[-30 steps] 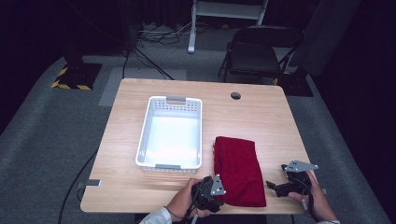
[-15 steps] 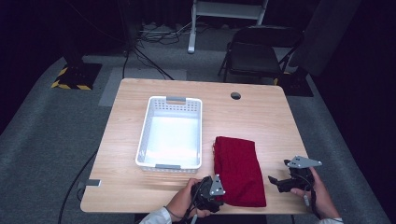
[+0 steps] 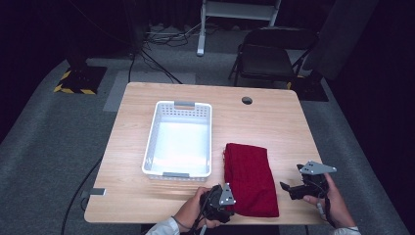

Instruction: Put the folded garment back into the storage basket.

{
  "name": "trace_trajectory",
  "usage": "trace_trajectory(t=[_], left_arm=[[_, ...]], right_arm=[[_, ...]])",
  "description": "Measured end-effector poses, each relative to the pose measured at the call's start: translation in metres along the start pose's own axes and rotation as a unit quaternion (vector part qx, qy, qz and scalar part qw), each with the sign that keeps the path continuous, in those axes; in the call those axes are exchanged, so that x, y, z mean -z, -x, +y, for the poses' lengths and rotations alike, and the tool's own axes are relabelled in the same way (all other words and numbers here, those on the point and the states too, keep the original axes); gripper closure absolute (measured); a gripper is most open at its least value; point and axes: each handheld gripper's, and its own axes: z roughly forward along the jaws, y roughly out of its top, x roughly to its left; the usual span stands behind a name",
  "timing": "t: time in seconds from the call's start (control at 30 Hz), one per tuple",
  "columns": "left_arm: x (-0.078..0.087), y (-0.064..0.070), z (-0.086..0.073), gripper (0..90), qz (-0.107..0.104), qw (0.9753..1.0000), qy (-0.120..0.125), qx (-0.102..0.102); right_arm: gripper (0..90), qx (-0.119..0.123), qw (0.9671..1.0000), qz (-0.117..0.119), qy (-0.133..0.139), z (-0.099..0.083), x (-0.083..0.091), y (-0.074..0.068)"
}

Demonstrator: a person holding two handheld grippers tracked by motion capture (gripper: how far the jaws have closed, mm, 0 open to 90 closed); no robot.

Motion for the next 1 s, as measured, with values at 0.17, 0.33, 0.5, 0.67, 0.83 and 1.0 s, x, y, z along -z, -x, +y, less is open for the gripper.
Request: trace_trajectory(t=[0.17, 0.33, 0.5, 0.67, 0.83, 1.0], left_arm=[[0.000, 0.000, 0.000, 47.4, 0.000, 1.0000, 0.000, 0.000], [0.000, 0.000, 0.000, 47.4, 0.000, 1.0000, 0.001, 0.000], [0.000, 0.000, -0.001, 47.4, 0.001, 1.0000, 0.003, 0.001], [0.000, 0.000, -0.001, 47.4, 0.000, 1.0000, 0.003, 0.000], [0.000, 0.000, -0.001, 47.4, 0.000, 1.0000, 0.003, -0.001], [0.000, 0.000, -0.001, 47.4, 0.000, 1.0000, 0.004, 0.000]], right_arm=[[2.7, 0.009, 1.0000, 0.002, 0.002, 0.005, 0.001, -0.004], [2.7, 0.017, 0.9998, 0.001, 0.003, 0.010, 0.000, -0.007], [2.7, 0.022, 0.9997, 0.001, 0.006, 0.016, 0.000, -0.008], [2.5, 0.032, 0.9995, -0.005, 0.006, 0.021, 0.003, -0.008], [2.5, 0.034, 0.9993, -0.003, 0.013, 0.027, 0.004, -0.009], [2.7, 0.042, 0.9991, 0.000, 0.005, 0.029, -0.001, -0.014]])
